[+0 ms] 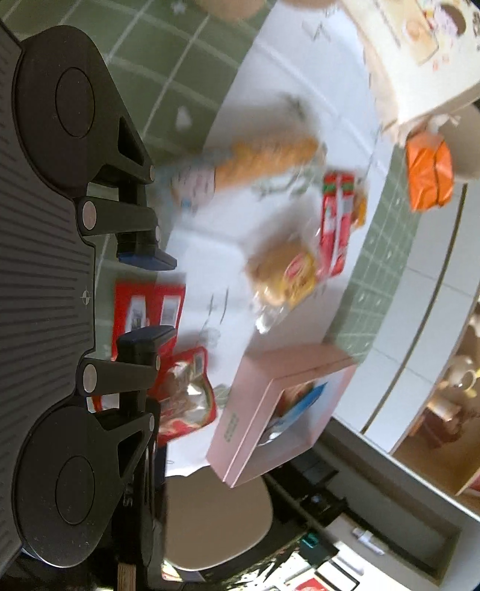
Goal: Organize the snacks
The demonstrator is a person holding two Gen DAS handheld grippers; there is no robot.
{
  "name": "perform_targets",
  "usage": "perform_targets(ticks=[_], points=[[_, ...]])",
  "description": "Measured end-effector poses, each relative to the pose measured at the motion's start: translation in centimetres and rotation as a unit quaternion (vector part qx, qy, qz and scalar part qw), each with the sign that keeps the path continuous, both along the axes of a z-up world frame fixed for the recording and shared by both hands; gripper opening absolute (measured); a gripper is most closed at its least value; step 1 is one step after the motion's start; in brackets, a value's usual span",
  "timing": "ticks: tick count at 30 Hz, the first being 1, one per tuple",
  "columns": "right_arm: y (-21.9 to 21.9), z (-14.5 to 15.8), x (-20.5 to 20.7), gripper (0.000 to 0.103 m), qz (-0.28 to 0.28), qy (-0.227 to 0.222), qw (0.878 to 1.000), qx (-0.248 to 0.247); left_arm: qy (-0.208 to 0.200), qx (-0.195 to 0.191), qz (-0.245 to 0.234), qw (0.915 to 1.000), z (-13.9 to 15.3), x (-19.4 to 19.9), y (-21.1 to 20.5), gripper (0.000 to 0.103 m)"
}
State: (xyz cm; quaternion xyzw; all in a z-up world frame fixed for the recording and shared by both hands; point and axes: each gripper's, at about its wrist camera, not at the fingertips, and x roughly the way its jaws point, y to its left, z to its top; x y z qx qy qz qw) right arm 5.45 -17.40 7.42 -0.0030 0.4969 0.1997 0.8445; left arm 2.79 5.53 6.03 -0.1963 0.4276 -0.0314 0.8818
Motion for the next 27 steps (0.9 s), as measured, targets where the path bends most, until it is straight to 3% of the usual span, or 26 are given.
perform_targets(ticks=[4, 8, 10, 17, 20, 23, 27], points=[[-3.1, -0.7, -0.7, 0.073, -0.046, 0.001, 0.999, -0.009, 0.017, 0.034, -0.019, 0.9991, -1.1, 1.9, -2.8, 0.036], [-4.8, -1.7, -2.0, 0.077, -0.033, 0.021, 0.999, -0.010, 0.013, 0.117, -0.034, 0.9925, -1.7, 2.9, -5.2, 0.036], [-5.2, -2.3, -2.7, 0.081, -0.030, 0.028, 0.999, -0.011, 0.020, 0.139, -0.047, 0.9891, -2.2, 3.6, -5.7, 0.036], [-3.4, -3.2, -5.2, 0.089, 0.024, -0.022, 0.997, -0.067, 0.048, 0.138, -0.111, 0.9830, -2.6, 2.7, -6.8, 0.042], [-3.4, -3.6, -5.5, 0.098, 0.024, -0.029, 0.997, -0.069, 0.038, 0.119, -0.143, 0.9819, -1.7, 1.6, -6.6, 0.041], [-3.5, -3.8, -5.5, 0.102, 0.023, -0.032, 0.997, -0.070, 0.025, 0.164, -0.191, 0.9674, -1.0, 0.7, -7.4, 0.041], [-3.6, -4.0, -5.4, 0.103, 0.024, -0.033, 0.997, -0.069, 0.030, 0.270, -0.261, 0.9262, -2.0, 0.3, -9.4, 0.042]])
